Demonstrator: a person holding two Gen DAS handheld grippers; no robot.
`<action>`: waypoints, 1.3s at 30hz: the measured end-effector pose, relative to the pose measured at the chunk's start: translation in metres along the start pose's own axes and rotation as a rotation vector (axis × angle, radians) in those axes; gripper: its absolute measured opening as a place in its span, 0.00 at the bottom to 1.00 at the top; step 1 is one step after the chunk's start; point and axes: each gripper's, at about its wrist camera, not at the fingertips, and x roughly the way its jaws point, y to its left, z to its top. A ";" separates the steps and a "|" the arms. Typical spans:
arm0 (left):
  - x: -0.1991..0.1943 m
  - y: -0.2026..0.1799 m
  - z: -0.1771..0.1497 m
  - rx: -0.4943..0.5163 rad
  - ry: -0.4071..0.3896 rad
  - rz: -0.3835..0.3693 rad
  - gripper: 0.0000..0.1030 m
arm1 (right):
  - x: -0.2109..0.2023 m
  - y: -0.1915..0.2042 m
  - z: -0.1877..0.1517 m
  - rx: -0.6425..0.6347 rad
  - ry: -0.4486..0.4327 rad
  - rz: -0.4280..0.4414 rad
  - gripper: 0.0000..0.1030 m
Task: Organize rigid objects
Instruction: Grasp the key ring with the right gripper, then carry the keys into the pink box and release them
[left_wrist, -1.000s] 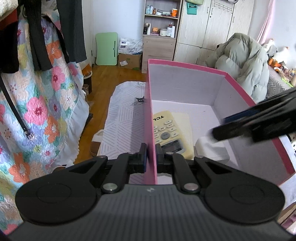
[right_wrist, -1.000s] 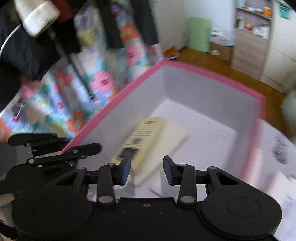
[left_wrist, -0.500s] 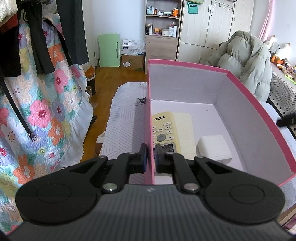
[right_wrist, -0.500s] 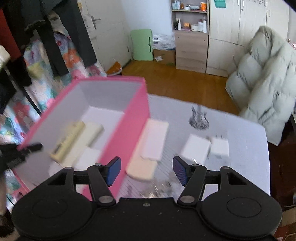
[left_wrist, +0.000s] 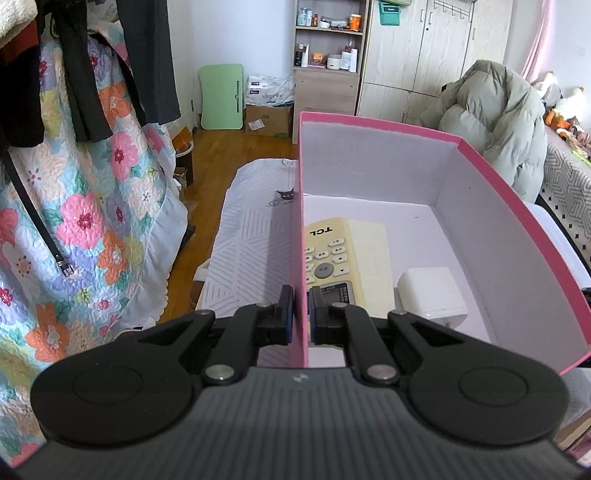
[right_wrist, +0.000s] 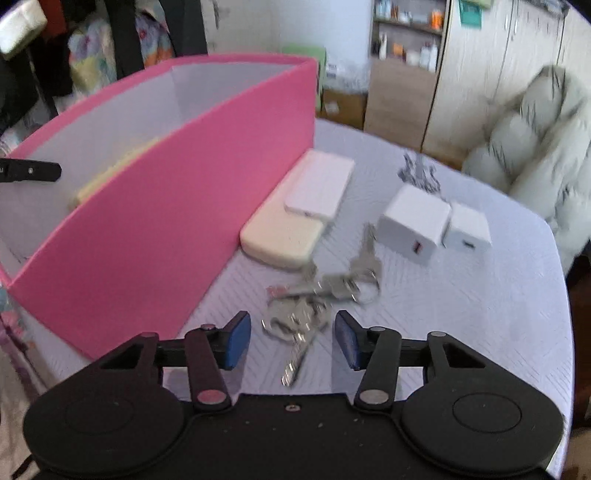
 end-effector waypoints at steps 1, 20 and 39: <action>0.000 0.001 0.000 0.003 0.000 0.000 0.07 | 0.001 0.001 0.000 0.004 -0.015 -0.001 0.37; -0.001 0.003 0.000 0.000 0.001 -0.003 0.07 | -0.080 0.003 0.039 0.081 -0.258 0.001 0.28; -0.002 -0.007 -0.003 0.036 -0.013 0.025 0.07 | -0.076 0.079 0.079 0.076 -0.182 0.307 0.28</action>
